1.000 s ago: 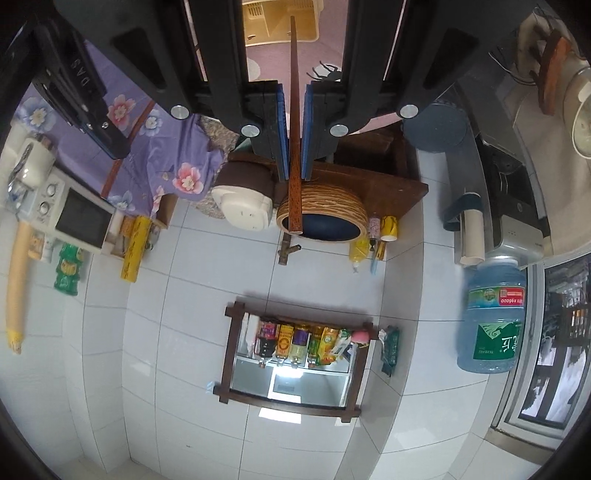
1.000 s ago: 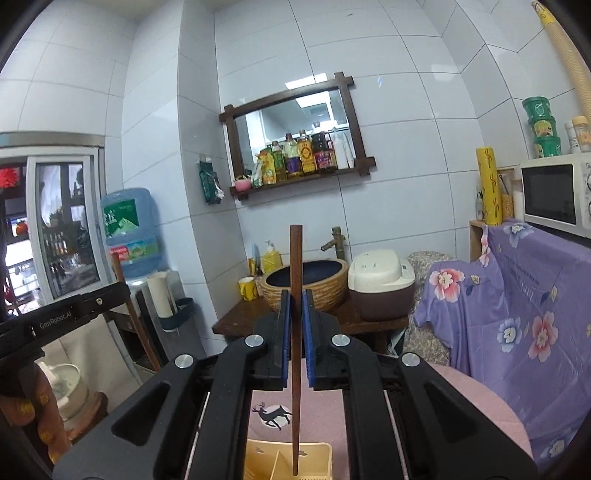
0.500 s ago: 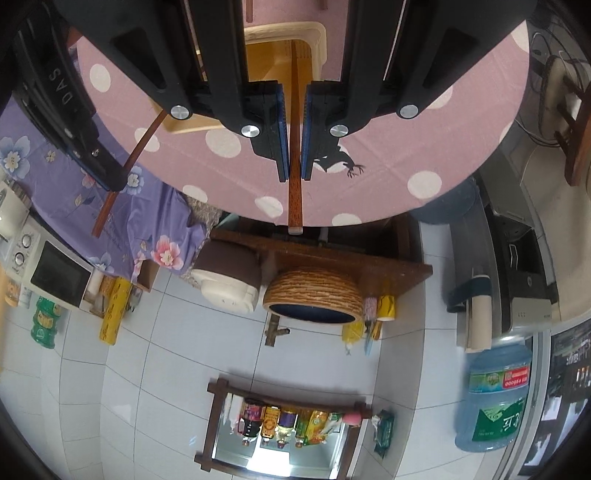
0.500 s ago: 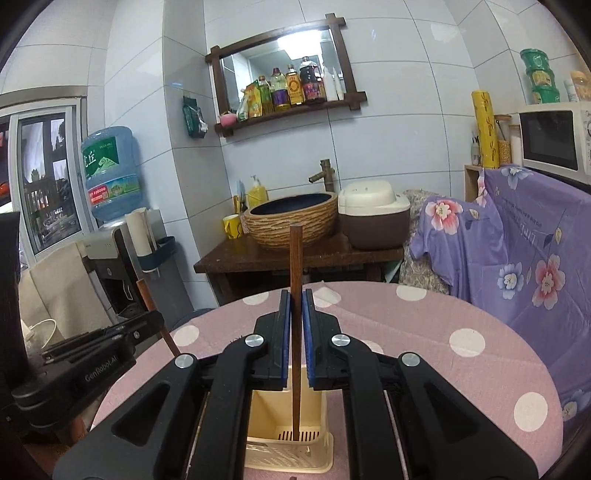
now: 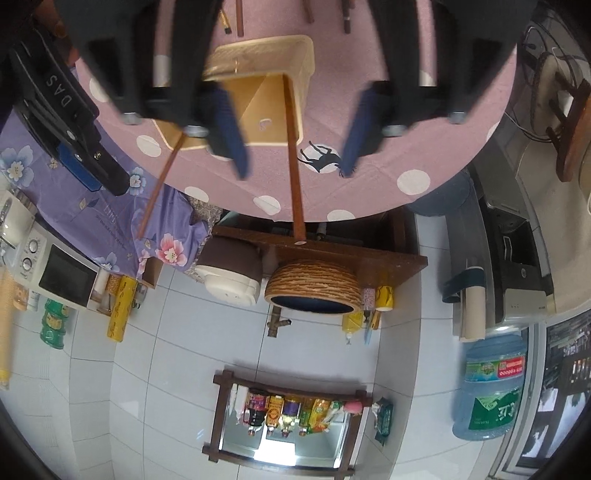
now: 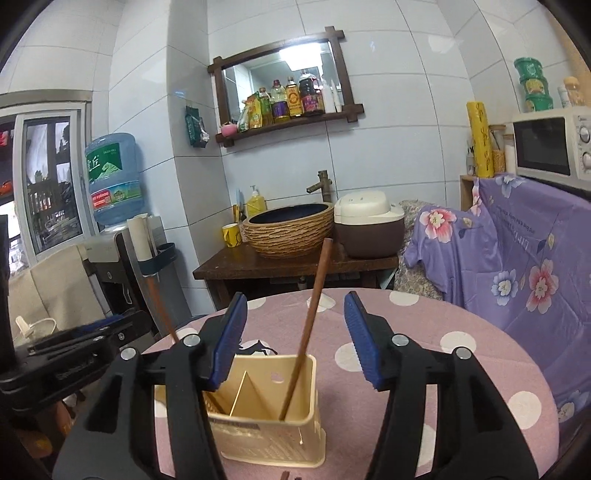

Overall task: Organize utensils
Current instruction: 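Open both grippers and move them back over the utensil row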

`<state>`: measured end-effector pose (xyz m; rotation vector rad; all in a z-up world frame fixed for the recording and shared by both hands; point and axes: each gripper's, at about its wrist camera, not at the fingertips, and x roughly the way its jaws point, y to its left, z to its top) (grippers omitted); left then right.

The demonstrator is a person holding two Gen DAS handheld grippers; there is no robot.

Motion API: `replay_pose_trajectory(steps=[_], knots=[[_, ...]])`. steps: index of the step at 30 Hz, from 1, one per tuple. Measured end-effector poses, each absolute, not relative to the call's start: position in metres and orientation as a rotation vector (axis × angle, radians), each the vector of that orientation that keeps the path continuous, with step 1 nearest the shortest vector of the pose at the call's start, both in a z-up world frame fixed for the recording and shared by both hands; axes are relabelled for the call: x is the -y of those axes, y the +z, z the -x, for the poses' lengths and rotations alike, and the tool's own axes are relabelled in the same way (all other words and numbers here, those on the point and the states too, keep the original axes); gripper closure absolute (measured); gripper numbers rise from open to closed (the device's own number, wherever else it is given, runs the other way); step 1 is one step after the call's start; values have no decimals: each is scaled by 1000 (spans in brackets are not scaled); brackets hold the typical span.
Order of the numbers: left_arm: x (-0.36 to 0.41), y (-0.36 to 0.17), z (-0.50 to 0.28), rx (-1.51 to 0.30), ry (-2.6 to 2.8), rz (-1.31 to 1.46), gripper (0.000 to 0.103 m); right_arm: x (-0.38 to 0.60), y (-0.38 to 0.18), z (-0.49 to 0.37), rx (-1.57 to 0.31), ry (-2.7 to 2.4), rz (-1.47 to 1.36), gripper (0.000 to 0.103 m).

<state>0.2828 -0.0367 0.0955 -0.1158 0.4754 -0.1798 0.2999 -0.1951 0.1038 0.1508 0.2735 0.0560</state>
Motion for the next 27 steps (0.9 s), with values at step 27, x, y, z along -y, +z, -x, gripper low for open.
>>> replay_pose_trajectory(steps=[27], knots=[[-45, -52, -184, -832, -86, 105, 32, 194, -50, -196, -739, 86, -51, 42]])
